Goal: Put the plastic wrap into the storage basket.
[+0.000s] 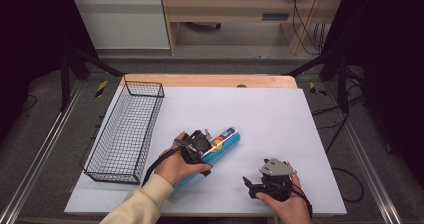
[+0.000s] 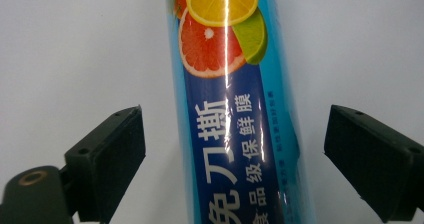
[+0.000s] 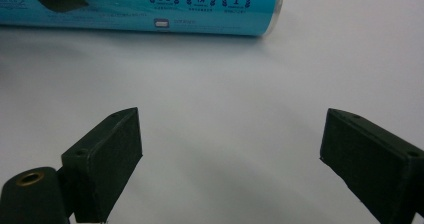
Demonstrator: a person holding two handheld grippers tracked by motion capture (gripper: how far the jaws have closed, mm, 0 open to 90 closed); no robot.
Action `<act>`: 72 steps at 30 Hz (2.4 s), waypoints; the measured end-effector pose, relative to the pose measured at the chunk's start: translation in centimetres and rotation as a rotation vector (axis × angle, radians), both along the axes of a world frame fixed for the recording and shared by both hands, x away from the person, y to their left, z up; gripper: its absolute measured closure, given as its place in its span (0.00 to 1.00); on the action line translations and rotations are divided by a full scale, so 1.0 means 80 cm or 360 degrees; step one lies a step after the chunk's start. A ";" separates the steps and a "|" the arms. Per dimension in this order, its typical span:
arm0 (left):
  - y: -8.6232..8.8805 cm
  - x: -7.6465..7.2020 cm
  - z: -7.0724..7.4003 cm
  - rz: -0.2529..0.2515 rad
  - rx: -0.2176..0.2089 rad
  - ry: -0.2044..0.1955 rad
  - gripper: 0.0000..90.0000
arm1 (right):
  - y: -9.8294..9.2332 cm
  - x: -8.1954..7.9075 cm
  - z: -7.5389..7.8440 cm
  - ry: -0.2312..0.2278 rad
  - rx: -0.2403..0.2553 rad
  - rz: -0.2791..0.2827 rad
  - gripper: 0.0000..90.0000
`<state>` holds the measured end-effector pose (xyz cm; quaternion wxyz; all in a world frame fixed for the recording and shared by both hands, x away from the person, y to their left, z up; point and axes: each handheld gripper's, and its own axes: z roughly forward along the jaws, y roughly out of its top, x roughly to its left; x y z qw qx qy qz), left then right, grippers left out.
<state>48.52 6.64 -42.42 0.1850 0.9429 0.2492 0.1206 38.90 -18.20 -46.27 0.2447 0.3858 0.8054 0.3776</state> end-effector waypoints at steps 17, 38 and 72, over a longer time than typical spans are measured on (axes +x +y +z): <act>-0.009 0.014 -0.022 0.0041 0.0066 0.0073 0.23 | 0.001 0.000 -0.001 0.0017 0.0003 0.0017 0.11; -0.015 0.015 -0.030 0.0039 0.0081 0.0129 0.32 | 0.000 0.001 0.000 0.0018 0.0018 0.0016 0.12; -0.013 0.005 -0.002 0.0083 0.0148 -0.0003 0.35 | 0.000 0.002 -0.001 0.0030 0.0022 0.0021 0.12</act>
